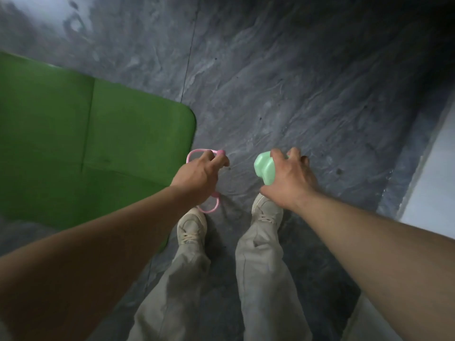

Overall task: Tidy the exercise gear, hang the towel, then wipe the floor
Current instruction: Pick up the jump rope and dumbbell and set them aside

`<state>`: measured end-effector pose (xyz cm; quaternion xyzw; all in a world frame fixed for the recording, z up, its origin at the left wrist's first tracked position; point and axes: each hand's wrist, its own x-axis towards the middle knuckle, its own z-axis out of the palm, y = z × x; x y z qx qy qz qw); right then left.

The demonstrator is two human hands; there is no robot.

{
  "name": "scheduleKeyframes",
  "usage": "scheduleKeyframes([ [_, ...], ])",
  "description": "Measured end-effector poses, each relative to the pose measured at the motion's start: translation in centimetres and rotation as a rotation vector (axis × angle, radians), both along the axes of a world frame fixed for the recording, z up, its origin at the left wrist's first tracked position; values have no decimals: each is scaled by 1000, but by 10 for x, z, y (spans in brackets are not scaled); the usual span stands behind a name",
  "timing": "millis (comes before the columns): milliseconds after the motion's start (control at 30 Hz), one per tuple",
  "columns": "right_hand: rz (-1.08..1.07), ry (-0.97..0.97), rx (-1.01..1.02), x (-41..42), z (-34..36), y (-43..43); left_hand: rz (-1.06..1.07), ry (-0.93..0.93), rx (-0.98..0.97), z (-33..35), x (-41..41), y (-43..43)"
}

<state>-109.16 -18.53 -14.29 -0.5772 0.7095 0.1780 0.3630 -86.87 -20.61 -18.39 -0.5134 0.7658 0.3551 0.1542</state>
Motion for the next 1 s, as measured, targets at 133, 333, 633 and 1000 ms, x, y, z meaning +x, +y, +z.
scheduleKeyframes([
  [133,-72,-4,-21,-23,38,2,-53,27,-112,48,-36,-16],
  [333,-324,-26,-87,-74,87,0,-70,87,-170,113,-118,-39],
  [633,-538,68,-128,-163,94,-17,-95,223,-181,125,-232,-94],
  [1000,-679,115,-130,-247,75,-95,-221,324,-107,101,-324,-196],
])
